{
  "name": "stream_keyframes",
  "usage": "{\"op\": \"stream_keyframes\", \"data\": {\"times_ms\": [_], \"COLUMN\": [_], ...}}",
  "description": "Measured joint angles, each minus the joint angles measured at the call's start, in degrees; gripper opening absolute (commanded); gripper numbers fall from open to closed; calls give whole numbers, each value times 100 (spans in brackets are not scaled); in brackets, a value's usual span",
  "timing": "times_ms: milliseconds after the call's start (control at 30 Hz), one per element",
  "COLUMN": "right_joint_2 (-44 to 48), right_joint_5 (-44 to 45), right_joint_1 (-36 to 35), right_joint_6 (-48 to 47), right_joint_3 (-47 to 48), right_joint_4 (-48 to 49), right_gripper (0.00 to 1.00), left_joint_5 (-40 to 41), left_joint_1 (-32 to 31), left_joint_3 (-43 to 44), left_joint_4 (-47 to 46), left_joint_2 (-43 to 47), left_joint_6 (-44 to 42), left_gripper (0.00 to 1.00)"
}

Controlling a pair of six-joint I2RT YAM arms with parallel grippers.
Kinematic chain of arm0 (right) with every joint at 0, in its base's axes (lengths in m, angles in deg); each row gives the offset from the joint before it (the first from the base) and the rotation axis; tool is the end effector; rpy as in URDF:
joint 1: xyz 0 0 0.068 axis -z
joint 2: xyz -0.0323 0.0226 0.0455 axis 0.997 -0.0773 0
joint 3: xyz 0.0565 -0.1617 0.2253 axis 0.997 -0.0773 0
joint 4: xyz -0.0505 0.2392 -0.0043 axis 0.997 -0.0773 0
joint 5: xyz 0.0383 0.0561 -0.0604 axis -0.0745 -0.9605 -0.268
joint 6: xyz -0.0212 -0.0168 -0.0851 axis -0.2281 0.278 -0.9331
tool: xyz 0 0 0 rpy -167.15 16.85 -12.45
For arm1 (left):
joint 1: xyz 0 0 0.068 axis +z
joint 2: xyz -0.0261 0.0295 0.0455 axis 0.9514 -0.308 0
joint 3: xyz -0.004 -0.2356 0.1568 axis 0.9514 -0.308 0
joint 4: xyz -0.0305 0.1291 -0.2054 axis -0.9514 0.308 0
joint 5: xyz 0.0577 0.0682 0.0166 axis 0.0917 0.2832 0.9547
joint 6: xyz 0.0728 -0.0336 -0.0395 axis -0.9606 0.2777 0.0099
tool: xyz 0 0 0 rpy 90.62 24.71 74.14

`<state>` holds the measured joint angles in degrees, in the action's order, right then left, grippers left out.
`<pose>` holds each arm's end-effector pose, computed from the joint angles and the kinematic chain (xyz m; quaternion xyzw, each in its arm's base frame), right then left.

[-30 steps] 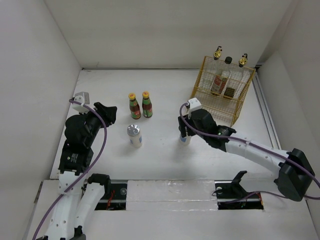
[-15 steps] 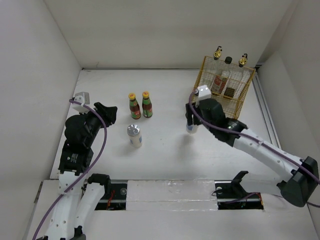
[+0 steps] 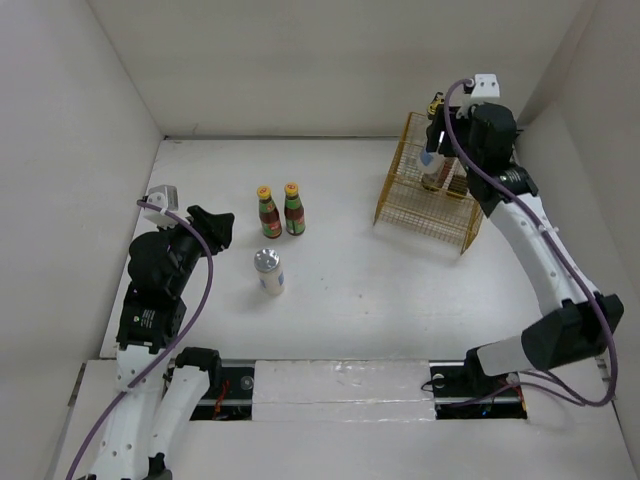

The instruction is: Organize the condiment bottles

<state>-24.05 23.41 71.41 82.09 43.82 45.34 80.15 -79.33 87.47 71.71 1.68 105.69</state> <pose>0.3340 0.0716 0.4337 -0.0167 0.7616 0.0427 0.6465 0.1475 -0.0299 0.3742 -0.0484 0.7047 -0.2321 0.6687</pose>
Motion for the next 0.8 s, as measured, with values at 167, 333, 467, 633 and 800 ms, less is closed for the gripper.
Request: {"op": "stream_keyframes", "data": {"times_ms": [167,333,467,633,800], "right_joint_2": [-826,-1220,-1305,-1449,-1838], "right_joint_5": [-474,-787,-905,-925,-916], "right_joint_1": [232,295,282,190,90], "right_joint_6": [-57,-85,-83,-116,-118], "right_joint_3": [245,245,221,142,-83], "right_joint_4": [-28,46,269,671,885], "right_gripper": [31,30,30,34,36], "left_joint_5": [2,2,2,2,2], "left_joint_1": [0,0,0,0,0], "left_joint_3": [0,0,0,0,0], "left_joint_4": [2,2,2,2,2], "left_joint_2": [0,-11,-15,-15,-15], "left_joint_6": [0,0,0,0,0], "left_gripper": [42,42,42,42,42]}}
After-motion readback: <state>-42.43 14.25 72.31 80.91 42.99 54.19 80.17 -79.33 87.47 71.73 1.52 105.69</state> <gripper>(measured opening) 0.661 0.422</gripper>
